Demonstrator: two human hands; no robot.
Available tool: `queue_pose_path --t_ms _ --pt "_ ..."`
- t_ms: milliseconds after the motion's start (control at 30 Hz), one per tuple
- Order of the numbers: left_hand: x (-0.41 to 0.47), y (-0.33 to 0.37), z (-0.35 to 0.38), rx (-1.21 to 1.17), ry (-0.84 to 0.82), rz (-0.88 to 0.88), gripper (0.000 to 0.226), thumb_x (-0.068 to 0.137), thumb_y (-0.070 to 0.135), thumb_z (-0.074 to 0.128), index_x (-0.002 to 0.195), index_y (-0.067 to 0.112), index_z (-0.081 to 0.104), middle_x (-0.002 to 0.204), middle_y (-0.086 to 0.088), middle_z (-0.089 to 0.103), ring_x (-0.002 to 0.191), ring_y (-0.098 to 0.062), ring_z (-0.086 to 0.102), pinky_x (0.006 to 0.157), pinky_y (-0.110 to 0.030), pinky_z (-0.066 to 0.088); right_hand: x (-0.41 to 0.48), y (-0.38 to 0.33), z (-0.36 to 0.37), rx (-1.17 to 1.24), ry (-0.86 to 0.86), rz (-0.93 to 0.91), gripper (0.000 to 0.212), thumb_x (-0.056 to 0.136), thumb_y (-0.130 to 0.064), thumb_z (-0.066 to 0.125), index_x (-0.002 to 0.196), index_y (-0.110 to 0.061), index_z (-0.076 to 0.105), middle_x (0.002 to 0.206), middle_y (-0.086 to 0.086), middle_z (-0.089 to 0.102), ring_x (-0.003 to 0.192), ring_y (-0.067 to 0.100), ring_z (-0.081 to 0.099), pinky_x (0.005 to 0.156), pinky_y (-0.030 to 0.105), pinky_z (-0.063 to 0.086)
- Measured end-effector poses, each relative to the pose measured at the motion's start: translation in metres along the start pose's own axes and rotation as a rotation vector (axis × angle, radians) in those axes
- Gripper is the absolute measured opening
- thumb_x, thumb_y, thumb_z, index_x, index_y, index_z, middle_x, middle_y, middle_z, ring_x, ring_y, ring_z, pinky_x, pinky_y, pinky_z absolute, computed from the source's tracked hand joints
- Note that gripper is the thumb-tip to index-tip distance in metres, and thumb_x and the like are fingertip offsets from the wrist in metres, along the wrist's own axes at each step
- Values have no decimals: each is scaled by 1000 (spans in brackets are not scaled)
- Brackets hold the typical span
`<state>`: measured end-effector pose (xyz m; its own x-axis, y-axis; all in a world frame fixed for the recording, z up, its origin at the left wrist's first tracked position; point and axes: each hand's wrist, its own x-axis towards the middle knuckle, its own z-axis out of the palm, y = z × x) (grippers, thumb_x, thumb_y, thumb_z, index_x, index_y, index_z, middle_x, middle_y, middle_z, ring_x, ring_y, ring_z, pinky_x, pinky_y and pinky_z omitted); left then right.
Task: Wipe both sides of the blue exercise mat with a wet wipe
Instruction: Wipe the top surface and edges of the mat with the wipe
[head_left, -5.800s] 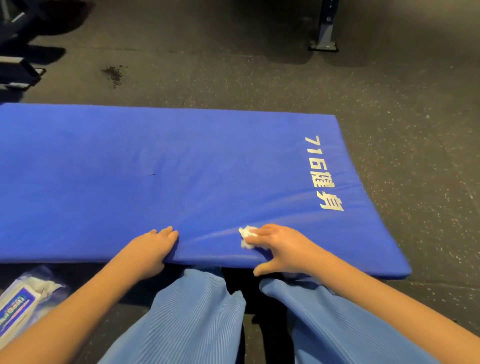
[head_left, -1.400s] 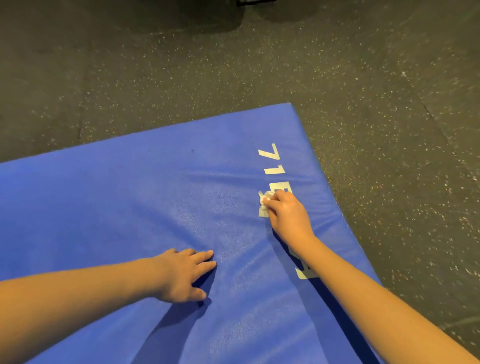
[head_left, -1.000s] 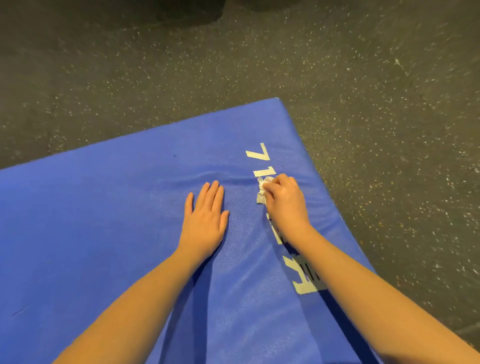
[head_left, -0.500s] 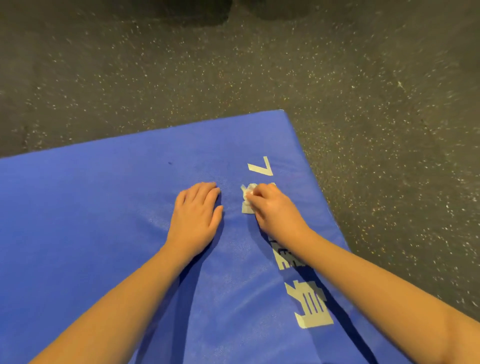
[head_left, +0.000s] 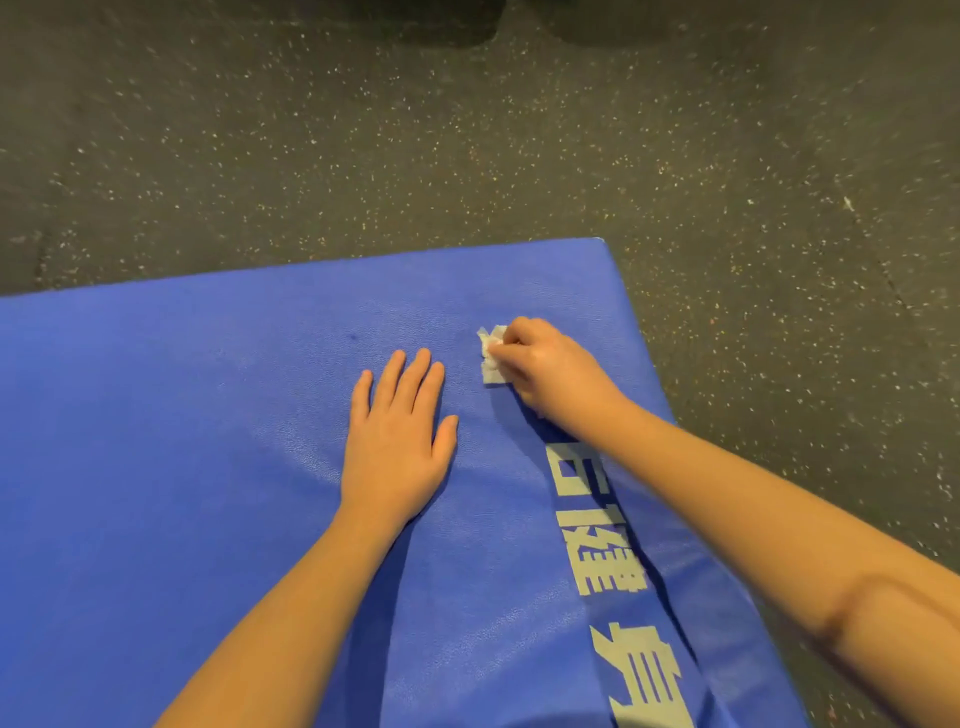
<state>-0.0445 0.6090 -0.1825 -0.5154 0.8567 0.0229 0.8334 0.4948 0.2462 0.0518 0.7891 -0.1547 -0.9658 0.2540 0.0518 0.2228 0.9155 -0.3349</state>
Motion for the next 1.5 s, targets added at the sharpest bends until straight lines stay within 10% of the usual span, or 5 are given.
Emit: queue_pose_path --t_ms 200,367,533,700,1500 --pt "7 8 0 -96 52 -102 55 88 38 34 126 7 59 141 -8 52 137 -31 40 113 -53 23 49 34 0 36 250 510 11 88 -1 50 88 2 61 88 9 50 83 29 47 67 37 44" --pt "14 26 5 4 92 -187 46 89 32 35 115 3 61 133 -12 57 130 -35 46 109 -59 32 55 21 5 -76 18 8 21 80 6 57 99 0 63 97 19 55 83 35 50 54 40 44" --pt "13 25 7 28 102 -181 46 90 34 36 117 5 60 135 -11 54 132 -34 43 109 -59 31 84 56 -18 -191 81 571 24 85 9 44 98 2 62 110 19 49 105 30 44 66 34 30" --pt "12 25 8 27 116 -174 46 90 35 36 117 5 59 136 -10 54 133 -33 42 110 -59 30 72 43 -6 -94 -8 164 11 83 5 52 84 5 63 95 21 55 90 37 50 64 41 45" --pt "14 46 17 25 29 -222 64 96 46 20 147 12 41 155 -5 34 146 -28 24 116 -55 15 -9 74 -24 -75 225 491 17 87 -2 54 82 2 69 86 19 57 80 35 51 63 28 28"
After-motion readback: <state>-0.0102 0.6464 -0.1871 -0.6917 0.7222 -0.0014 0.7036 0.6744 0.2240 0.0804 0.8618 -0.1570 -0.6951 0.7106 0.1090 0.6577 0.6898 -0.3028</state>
